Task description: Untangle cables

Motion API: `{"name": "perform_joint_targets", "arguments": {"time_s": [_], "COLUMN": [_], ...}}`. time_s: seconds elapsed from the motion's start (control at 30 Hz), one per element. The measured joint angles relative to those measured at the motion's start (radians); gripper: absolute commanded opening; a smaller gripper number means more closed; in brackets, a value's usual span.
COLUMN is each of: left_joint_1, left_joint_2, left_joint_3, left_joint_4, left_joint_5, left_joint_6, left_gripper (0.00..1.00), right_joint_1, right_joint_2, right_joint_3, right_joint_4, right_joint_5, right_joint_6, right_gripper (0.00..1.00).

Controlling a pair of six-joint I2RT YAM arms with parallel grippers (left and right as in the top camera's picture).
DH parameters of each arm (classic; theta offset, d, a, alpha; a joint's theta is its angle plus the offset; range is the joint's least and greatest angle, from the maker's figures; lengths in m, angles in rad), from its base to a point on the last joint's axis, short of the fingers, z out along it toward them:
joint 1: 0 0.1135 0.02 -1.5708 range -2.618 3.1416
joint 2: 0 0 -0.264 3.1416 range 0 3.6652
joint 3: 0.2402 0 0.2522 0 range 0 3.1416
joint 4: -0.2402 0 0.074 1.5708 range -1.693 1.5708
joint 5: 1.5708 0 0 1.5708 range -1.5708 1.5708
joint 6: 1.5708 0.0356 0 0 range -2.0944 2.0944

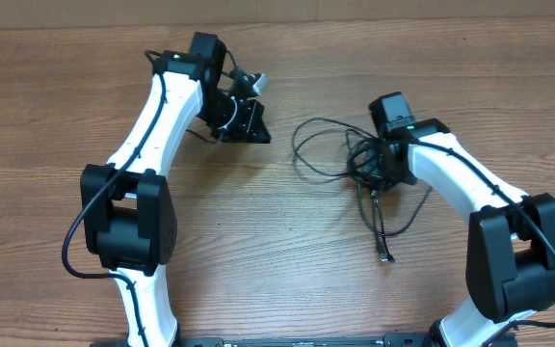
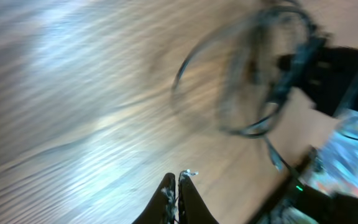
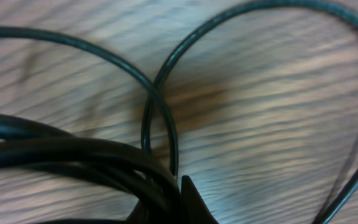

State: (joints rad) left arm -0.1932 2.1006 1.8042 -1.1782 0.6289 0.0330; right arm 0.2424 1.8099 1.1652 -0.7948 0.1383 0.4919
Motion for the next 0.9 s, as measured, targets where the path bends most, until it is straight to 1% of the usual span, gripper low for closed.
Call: {"name": "perform_joint_targets", "arguments": {"time_s": [0.07, 0.13, 0.17, 0.2, 0.23, 0.27, 0.33, 0.4, 0.47, 0.53, 0.6, 0.67, 0.73, 0.87, 0.9], "left_joint_1": [0.005, 0.006, 0.006, 0.006, 0.006, 0.006, 0.011, 0.012, 0.005, -0.013, -0.039, -0.072, -0.11, -0.176, -0.192], "left_joint_2": [0.0, 0.0, 0.0, 0.0, 0.0, 0.0, 0.0, 0.0, 0.0, 0.0, 0.0, 0.0, 0.0, 0.0, 0.0], "left_joint_3": [0.0, 0.0, 0.0, 0.0, 0.0, 0.0, 0.0, 0.0, 0.0, 0.0, 0.0, 0.0, 0.0, 0.0, 0.0], "left_joint_4": [-0.001, -0.007, -0.013, -0.018, -0.021, -0.023, -0.019, -0.018, -0.021, -0.024, -0.027, -0.027, -0.026, -0.011, -0.002], "left_joint_5": [-0.09, -0.22, -0.279, -0.332, -0.364, -0.377, -0.348, -0.261, -0.159, -0.09, -0.049, -0.018, -0.008, 0.0, 0.0], "left_joint_6": [-0.037, -0.094, -0.119, -0.143, -0.16, -0.167, -0.154, -0.116, -0.074, -0.048, -0.029, -0.028, -0.034, -0.064, -0.073], "left_gripper": [0.04, 0.04, 0.06, 0.11, 0.2, 0.31, 0.51, 0.67, 0.72, 0.76, 0.77, 0.77, 0.8, 0.95, 0.97], "right_joint_1": [-0.009, -0.008, -0.006, -0.006, -0.006, -0.006, -0.006, -0.006, -0.006, -0.006, -0.006, -0.006, -0.006, -0.006, -0.006], "right_joint_2": [0.0, 0.0, 0.0, 0.0, 0.0, 0.0, 0.0, 0.0, 0.0, 0.0, 0.0, 0.0, 0.0, 0.0, 0.0], "right_joint_3": [-0.005, -0.01, -0.013, -0.016, -0.022, -0.027, -0.039, -0.048, -0.049, -0.049, -0.049, -0.049, -0.049, -0.049, -0.049], "right_joint_4": [-0.003, -0.002, 0.0, 0.002, 0.007, 0.01, 0.017, 0.024, 0.034, 0.055, 0.085, 0.114, 0.133, 0.157, 0.165], "right_joint_5": [0.002, 0.005, 0.005, 0.005, 0.004, 0.004, -0.005, -0.031, -0.066, -0.107, -0.159, -0.215, -0.271, -0.344, -0.355], "right_joint_6": [0.005, 0.005, 0.006, 0.006, 0.006, 0.006, 0.006, 0.008, 0.021, 0.041, 0.063, 0.084, 0.103, 0.152, 0.164], "right_gripper": [0.04, 0.04, 0.04, 0.04, 0.04, 0.04, 0.04, 0.04, 0.04, 0.04, 0.04, 0.04, 0.04, 0.04, 0.04]}}
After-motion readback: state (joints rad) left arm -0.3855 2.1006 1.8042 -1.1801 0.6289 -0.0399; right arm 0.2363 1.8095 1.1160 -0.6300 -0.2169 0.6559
